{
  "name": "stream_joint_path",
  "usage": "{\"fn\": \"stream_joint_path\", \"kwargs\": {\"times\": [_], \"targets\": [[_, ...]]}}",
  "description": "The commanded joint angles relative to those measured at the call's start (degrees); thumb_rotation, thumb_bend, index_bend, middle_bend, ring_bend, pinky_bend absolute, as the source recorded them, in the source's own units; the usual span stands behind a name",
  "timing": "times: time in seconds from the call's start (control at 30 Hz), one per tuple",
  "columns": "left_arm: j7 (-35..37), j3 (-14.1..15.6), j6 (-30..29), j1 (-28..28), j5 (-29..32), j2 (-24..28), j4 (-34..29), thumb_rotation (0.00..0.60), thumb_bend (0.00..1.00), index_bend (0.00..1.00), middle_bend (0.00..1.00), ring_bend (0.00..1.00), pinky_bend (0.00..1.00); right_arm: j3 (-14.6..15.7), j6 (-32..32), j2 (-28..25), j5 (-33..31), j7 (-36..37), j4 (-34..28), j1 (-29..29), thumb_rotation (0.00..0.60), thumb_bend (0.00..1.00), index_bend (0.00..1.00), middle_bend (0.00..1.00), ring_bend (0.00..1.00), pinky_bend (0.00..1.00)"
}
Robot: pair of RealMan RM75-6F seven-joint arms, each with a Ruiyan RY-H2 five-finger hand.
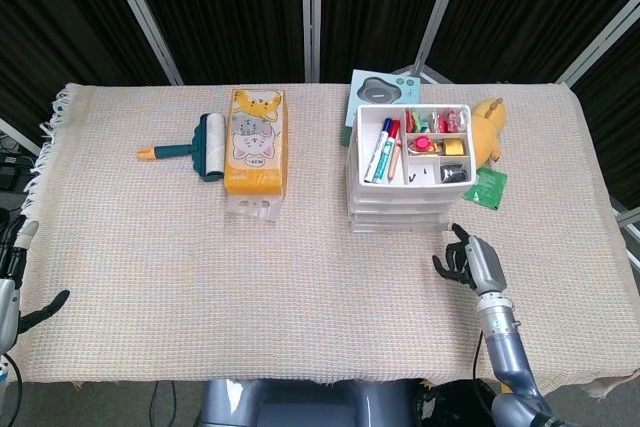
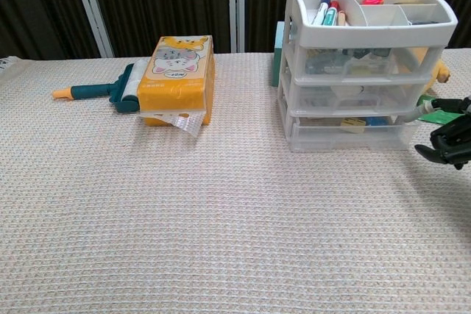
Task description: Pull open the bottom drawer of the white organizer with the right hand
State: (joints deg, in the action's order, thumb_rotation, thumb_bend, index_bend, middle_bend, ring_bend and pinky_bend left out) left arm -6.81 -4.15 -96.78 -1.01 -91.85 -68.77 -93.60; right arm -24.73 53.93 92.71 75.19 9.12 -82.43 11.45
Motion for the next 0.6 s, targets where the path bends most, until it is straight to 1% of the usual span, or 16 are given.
{"fn": "stream_joint_path", "kwargs": {"times": [0.03, 0.33, 0.6], "targets": [[0.0, -0.1, 0.0, 0.0, 0.1, 0.0, 0.0, 0.6, 0.03, 0.0, 0.0, 0.0, 0.0, 0.9, 1.0, 0.8, -0.3, -0.1, 0.5, 1.0, 0.6, 0.31, 0.33, 0.82, 0.8, 0.66], [-0.2, -0.2, 0.0, 0.0, 0.4, -0.1, 0.0, 0.6, 0.03, 0.0, 0.0, 0.0, 0.0, 2.6, 1.3, 2.5, -3.3, -0.6, 1.2, 4.4, 0.6, 0.31, 0.31, 0.82, 0.8, 0.66], [-0.3, -0.3, 0.4, -0.1, 0.7, -0.1, 0.0, 0.6, 0.03, 0.0, 0.0, 0.0, 0.0, 2.5, 0.7, 4.1, -7.1, -0.8, 3.4, 7.1, 0.6, 0.31, 0.28, 0.82, 0.8, 0.66]]}}
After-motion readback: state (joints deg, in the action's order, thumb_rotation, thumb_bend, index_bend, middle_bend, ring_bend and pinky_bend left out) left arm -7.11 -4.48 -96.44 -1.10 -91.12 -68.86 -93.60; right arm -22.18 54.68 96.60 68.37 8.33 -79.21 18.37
